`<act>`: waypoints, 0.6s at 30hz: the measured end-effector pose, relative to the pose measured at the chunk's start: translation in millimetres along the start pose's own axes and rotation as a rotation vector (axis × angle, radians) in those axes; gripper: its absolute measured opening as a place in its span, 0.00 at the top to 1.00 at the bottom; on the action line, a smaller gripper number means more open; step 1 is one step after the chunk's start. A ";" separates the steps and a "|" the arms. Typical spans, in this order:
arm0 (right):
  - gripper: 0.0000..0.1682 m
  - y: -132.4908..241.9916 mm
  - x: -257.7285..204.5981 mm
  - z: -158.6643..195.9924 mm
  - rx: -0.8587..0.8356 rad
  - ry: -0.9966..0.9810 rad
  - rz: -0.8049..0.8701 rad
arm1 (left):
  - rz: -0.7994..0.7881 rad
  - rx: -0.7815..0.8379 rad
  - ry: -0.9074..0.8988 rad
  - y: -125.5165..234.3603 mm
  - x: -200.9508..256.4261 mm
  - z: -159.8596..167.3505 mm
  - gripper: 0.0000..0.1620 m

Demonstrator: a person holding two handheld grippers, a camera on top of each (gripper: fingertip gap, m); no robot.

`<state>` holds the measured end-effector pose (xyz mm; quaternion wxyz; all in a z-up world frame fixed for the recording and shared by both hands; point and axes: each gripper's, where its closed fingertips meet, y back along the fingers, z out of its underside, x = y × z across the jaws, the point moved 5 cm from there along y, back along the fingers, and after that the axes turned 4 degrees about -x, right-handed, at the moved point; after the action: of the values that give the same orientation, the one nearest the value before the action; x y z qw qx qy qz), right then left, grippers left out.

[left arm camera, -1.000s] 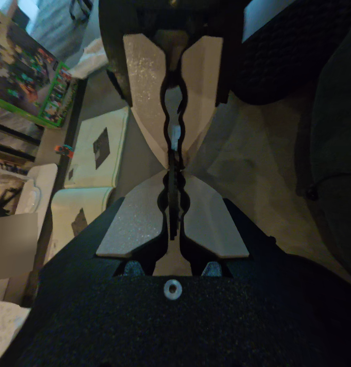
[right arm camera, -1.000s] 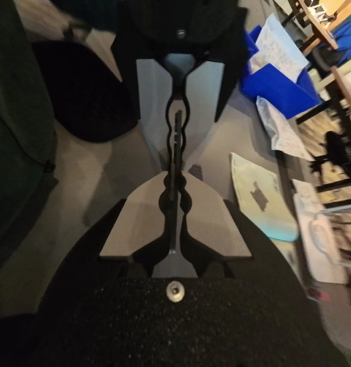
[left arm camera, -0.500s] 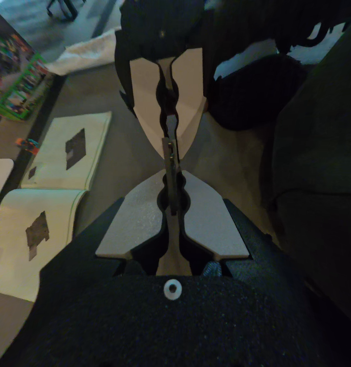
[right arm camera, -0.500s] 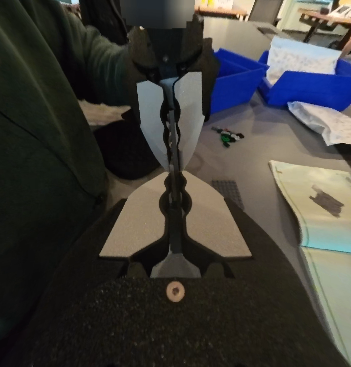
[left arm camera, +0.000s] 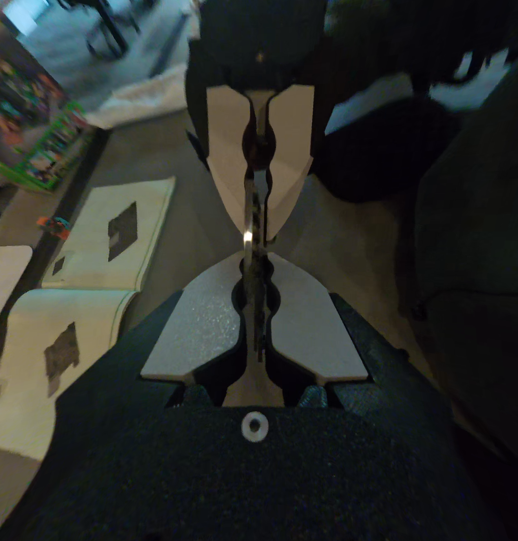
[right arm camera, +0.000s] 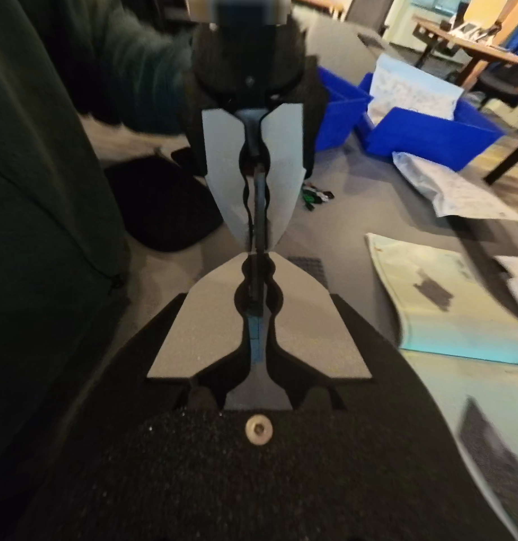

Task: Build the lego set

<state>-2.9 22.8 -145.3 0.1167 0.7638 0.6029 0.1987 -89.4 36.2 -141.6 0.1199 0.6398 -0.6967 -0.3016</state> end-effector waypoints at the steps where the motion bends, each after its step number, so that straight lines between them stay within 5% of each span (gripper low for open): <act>1: 0.97 0.6 1.2 2.1 0.029 -0.033 -0.014 | -0.003 0.031 0.024 -0.1 0.0 2.0 0.94; 3: 0.97 2.3 2.1 3.9 0.103 -0.098 -0.049 | -0.009 0.103 0.084 -0.6 0.4 4.8 0.88; 8: 0.96 4.1 3.3 -0.8 0.239 -0.185 -0.103 | -0.032 0.242 0.146 1.3 2.7 0.4 0.93; 18: 0.96 0.9 0.4 -0.6 0.220 -0.172 -0.100 | 0.044 0.213 0.213 4.0 4.4 2.2 0.96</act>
<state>-2.3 23.0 -144.4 0.0932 0.7552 0.6461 0.0592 -94.5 32.6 -142.0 0.1312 0.6617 -0.7221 -0.1536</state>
